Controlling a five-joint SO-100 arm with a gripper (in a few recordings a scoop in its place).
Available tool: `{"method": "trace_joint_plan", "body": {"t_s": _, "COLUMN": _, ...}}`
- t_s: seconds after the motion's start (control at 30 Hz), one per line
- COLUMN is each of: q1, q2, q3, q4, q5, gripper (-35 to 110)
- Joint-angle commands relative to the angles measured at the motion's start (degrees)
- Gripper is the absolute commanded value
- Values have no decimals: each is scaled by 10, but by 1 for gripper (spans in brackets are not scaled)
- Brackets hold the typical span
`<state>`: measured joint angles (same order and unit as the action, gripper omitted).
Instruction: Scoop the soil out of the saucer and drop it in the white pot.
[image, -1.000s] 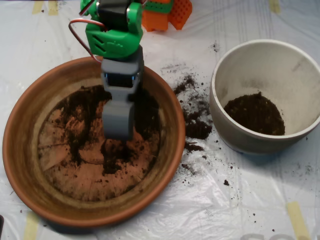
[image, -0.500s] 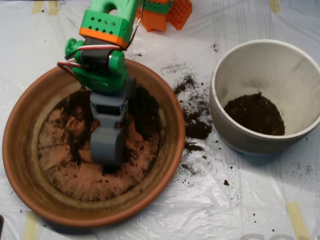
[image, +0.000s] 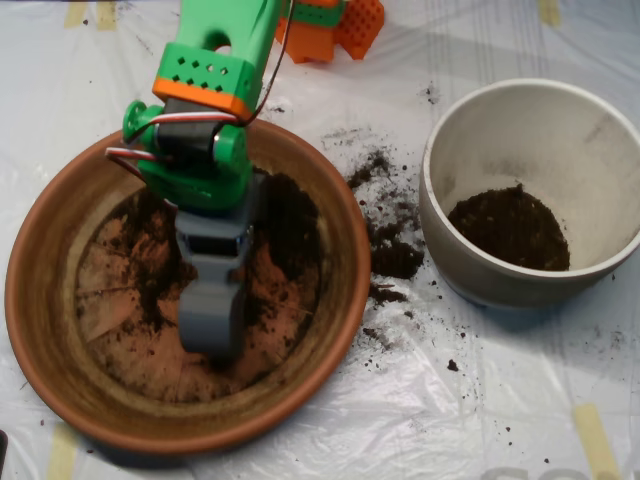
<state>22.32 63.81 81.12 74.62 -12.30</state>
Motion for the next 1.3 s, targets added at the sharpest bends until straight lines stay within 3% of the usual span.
{"method": "trace_joint_plan", "body": {"t_s": 0.0, "q1": 6, "q2": 0, "q3": -57, "q4": 24, "q5": -3, "gripper": 52}}
{"method": "trace_joint_plan", "body": {"t_s": 0.43, "q1": 17, "q2": -38, "q3": -90, "q4": 75, "q5": -38, "gripper": 50}}
{"method": "trace_joint_plan", "body": {"t_s": 1.0, "q1": 17, "q2": 88, "q3": 134, "q4": 4, "q5": -83, "gripper": 46}}
{"method": "trace_joint_plan", "body": {"t_s": 1.27, "q1": 23, "q2": 198, "q3": 250, "q4": -50, "q5": -103, "gripper": 26}}
